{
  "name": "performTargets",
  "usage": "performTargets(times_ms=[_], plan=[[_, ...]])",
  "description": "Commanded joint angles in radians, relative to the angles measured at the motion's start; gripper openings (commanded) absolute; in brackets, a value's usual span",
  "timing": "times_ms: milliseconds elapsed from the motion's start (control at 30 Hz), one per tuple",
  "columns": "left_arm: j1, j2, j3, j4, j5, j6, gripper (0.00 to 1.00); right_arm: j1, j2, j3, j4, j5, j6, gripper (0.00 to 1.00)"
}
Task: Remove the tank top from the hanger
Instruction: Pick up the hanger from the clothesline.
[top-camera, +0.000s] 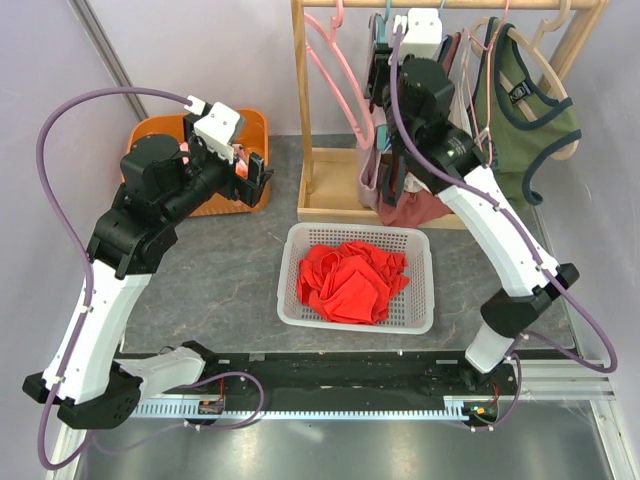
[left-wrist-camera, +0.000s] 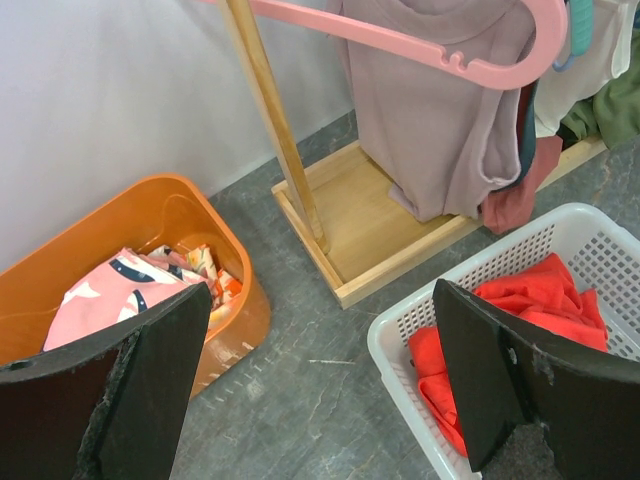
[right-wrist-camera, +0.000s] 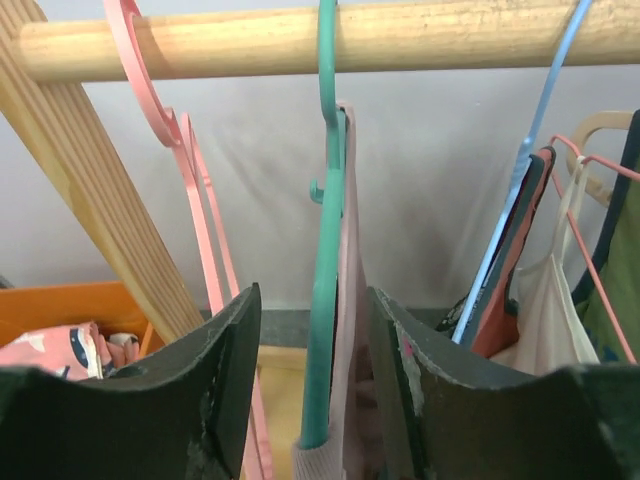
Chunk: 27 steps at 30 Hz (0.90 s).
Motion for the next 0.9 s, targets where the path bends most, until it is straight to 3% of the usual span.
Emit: performTargets(times_ms=[0,267,667,800,867], plan=[[0.005,-0.022,-0.003,0.029,0.019,0.034,1.00,-0.001,0.076,0.195,-0.257,0.015,0.075,0.55],[0.005,-0.017,0.002,0.028,0.016,0.040,1.00,-0.001,0.095,0.273,-0.416,0.034,0.103,0.56],[0.014,-0.013,0.008,0.028,0.028,0.031,1.00,-0.001,0.086,0.192,-0.432,0.025,0.097,0.54],[0.016,-0.017,0.005,0.028,0.028,0.029,1.00,-0.009,0.104,0.184,-0.435,0.004,0.098,0.49],[0.016,-0.017,0.005,0.028,0.028,0.029,1.00,-0.015,0.112,0.186,-0.438,-0.004,0.106,0.42]])
